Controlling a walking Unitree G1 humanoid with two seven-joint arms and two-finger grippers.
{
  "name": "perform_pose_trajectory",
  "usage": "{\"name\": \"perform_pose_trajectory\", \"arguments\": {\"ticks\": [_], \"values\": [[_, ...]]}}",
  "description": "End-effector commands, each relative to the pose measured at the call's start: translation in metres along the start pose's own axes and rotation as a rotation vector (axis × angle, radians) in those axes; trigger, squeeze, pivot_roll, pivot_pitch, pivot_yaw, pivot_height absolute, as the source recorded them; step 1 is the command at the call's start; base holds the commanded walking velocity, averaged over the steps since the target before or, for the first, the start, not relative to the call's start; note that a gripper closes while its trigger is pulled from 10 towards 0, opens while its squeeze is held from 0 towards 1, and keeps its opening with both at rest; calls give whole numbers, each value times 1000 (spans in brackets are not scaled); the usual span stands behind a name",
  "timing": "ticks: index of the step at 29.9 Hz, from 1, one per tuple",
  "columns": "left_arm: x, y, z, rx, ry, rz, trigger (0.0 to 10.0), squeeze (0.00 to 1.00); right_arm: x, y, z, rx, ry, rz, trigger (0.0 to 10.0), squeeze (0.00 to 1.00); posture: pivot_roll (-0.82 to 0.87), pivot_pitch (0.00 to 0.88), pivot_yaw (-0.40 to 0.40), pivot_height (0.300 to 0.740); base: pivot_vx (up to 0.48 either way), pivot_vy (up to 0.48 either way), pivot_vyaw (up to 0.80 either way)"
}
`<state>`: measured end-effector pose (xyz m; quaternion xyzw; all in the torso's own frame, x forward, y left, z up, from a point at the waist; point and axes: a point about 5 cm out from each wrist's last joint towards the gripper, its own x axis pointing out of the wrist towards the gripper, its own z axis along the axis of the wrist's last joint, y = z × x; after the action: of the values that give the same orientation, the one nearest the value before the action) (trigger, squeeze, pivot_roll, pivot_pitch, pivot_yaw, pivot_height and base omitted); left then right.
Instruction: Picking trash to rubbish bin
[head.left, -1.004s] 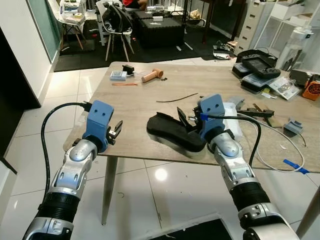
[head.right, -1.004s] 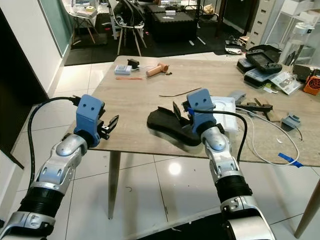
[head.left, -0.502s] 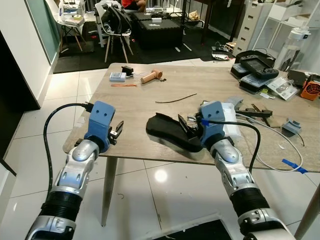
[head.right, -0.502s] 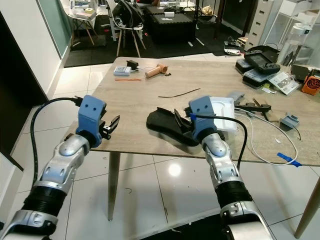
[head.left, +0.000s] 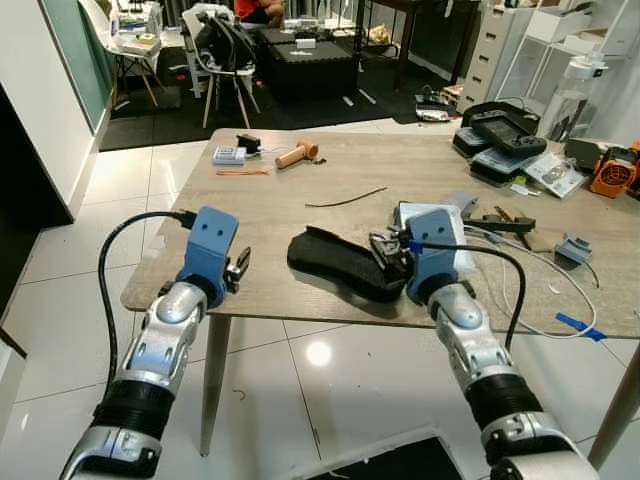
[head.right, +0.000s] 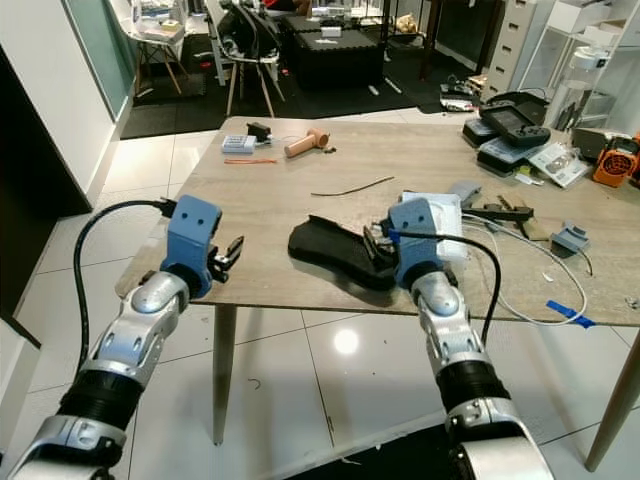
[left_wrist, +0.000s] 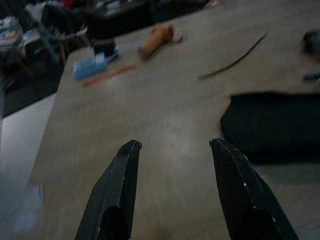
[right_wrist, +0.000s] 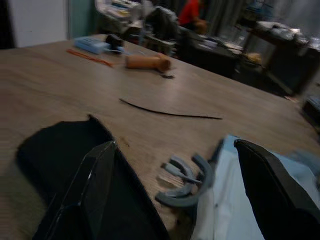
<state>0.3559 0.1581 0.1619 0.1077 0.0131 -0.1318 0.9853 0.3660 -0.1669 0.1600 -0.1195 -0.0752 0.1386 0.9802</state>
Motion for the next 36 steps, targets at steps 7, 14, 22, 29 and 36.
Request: {"name": "perform_pose_trajectory", "arguments": {"ticks": [7,14,22,29,36], "values": [[-26,-7,2,-33,-77,-273,10000,0,-7,8,-9,-11,65,152,10000,0,-70,24,13,740,0,0,0],[-44,-24,-1,-18,-74,-475,10000,0,-16,19,-23,-14,127,256,10000,0,-62,42,-12,740,0,0,0],[-38,-36,9,-6,-117,-470,10000,0,-7,17,-17,2,100,283,10000,1000,-54,65,0,740,0,0,0],[-32,-42,24,-42,-173,-473,10000,0,0,11,-12,-39,95,275,10000,808,-34,127,20,740,0,0,0],[-31,-52,30,21,-171,-587,10000,0,5,20,-17,27,142,380,10000,0,-32,160,28,740,0,0,0]]}}
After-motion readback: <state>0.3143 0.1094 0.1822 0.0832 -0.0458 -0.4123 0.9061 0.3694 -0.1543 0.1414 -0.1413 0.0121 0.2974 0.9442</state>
